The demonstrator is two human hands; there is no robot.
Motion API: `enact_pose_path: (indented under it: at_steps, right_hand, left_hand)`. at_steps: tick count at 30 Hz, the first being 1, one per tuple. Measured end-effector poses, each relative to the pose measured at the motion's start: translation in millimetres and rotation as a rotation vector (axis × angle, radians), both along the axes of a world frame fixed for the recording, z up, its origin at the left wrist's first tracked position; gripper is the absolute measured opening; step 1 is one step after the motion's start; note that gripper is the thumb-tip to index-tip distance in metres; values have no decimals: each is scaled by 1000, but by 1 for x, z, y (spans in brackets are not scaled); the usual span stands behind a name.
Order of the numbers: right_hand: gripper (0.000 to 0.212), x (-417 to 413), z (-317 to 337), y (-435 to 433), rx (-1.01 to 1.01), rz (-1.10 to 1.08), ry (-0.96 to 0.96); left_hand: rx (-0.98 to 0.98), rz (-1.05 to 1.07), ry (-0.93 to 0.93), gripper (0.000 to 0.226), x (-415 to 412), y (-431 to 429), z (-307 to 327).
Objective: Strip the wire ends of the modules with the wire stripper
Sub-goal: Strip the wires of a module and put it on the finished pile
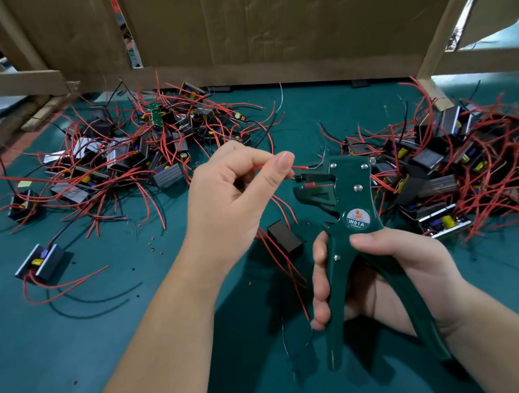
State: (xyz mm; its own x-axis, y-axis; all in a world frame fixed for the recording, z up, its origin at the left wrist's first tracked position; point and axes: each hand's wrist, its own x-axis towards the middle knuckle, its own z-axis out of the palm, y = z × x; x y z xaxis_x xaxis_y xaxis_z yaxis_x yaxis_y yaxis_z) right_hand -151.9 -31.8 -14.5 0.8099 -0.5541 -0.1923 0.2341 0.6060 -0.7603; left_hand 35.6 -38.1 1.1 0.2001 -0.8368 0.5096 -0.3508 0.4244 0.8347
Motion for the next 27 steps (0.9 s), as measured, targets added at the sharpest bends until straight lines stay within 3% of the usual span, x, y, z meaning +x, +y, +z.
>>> enact_pose_path:
  at_steps: [5,14,27]
  right_hand:
    - [32,-5,5,1,-9,109,-142]
    - [39,-3,2,3,-102,-53,17]
    - [40,-1,1,4,-121,-104,36]
  left_hand:
    - [0,1,-23,11,-1,0,0]
    - [-24,7,-51,12,-2,0,-2]
    - [-33,12,-106,10,-3,1,-2]
